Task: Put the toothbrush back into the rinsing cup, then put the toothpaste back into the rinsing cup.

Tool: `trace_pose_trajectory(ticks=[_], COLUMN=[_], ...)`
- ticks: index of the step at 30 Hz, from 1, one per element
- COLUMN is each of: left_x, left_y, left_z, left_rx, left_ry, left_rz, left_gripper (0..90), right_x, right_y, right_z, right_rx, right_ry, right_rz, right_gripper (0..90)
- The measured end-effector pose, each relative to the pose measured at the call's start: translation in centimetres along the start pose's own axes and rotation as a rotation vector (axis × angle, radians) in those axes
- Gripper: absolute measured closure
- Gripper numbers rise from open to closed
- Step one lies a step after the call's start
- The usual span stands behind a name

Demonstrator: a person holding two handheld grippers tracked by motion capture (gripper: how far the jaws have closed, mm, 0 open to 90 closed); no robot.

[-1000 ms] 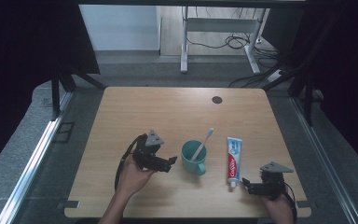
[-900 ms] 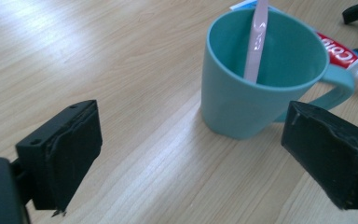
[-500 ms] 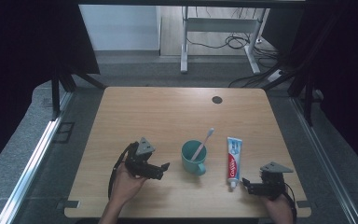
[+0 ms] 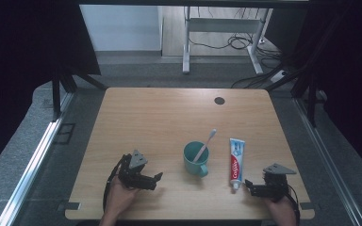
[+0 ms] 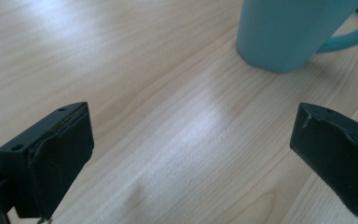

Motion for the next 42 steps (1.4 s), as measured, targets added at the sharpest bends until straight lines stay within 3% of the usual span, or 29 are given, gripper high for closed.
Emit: trace_pose_trajectory(ticks=[16,22,29,33,42], left_x=[-3.5,-4.1,-4.3,-4.4,-4.3], left_y=[0.1,0.2,0.2,0.1,0.2], left_z=[1.5,2.1,2.2,2.2,2.3], left_rx=[0.009,-0.01,-0.043,-0.009,-0.006], left_ry=[-0.064,-0.09,-0.106,-0.122,-0.123], left_rz=[-0.008,-0.016,-0.046,-0.026,-0.023], left_gripper=[0.0,0.0,2.8,4.7,4.7], right_x=[0.0,0.6,0.9,1.1,1.9], right_y=[-0.1,-0.3,-0.6,-0.7,-0.9], right_z=[-0.2,-0.8,-1.1,-1.5,-2.5], right_rx=[0.001,0.016,0.041,0.067,0.109], right_ry=[-0.01,0.023,0.026,0.021,0.029], right_rz=[-0.003,0.0,0.005,0.027,0.046], right_gripper=[3.3,4.1,4.3,5.5,12.2])
Point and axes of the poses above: each handheld gripper's, and its own axes: z roughly forward along the jaws, x roughly out of its top, y roughly to its right, the point moved 9 cm from there along z, roughly forward along the jaws, and after that the axes turned 8 degrees about z, right-handed, at the moved point
